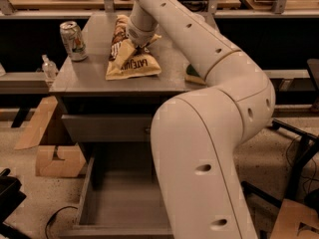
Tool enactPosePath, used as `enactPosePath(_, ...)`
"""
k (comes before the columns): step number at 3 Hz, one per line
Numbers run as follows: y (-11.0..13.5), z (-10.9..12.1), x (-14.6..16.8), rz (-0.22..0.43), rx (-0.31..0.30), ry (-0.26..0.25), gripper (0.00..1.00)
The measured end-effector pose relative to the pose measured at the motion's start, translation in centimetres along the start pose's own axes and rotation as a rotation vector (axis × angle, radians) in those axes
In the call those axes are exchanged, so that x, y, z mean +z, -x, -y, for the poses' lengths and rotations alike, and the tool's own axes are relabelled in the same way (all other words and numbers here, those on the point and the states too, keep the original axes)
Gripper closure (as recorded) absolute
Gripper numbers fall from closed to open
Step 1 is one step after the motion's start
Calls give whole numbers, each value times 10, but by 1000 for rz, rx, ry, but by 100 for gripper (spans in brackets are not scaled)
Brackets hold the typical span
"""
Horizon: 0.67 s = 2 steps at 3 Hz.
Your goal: Place brown chip bag into middle drawer
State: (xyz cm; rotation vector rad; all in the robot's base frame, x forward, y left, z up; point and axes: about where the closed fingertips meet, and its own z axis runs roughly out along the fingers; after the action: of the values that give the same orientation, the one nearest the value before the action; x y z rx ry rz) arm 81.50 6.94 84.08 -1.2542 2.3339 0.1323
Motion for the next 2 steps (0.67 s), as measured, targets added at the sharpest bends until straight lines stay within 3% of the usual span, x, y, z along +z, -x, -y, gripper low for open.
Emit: enactPosePath(2, 0, 0, 0, 0, 0, 0, 100)
